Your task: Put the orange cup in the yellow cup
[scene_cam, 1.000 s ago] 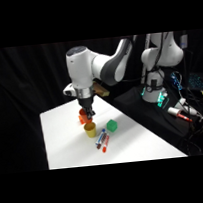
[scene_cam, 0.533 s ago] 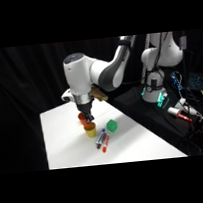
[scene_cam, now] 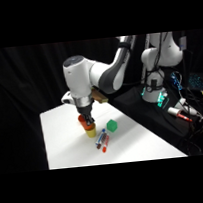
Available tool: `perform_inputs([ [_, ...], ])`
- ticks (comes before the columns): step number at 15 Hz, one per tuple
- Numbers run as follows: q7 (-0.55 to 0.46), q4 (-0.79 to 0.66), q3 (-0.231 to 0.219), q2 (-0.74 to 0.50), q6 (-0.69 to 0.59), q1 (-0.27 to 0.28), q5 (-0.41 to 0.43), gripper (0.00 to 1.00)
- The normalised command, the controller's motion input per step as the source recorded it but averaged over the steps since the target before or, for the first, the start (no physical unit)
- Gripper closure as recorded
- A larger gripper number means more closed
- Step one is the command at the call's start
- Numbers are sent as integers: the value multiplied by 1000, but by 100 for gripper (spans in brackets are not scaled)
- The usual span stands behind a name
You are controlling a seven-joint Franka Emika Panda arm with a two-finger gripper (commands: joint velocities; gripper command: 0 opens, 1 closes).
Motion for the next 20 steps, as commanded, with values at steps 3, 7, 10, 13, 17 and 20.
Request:
perform_inputs([
  [3,-114,142,36,32,-153,1,87,65],
  [7,-118,114,30,2,-152,0,86,32],
  [10,-118,86,20,-52,-196,4,70,9],
  [13,-168,85,39,-144,-345,1,88,0],
  [17,-176,43,58,-253,-304,6,81,0],
  [20,-118,36,52,-272,-260,20,62,0],
])
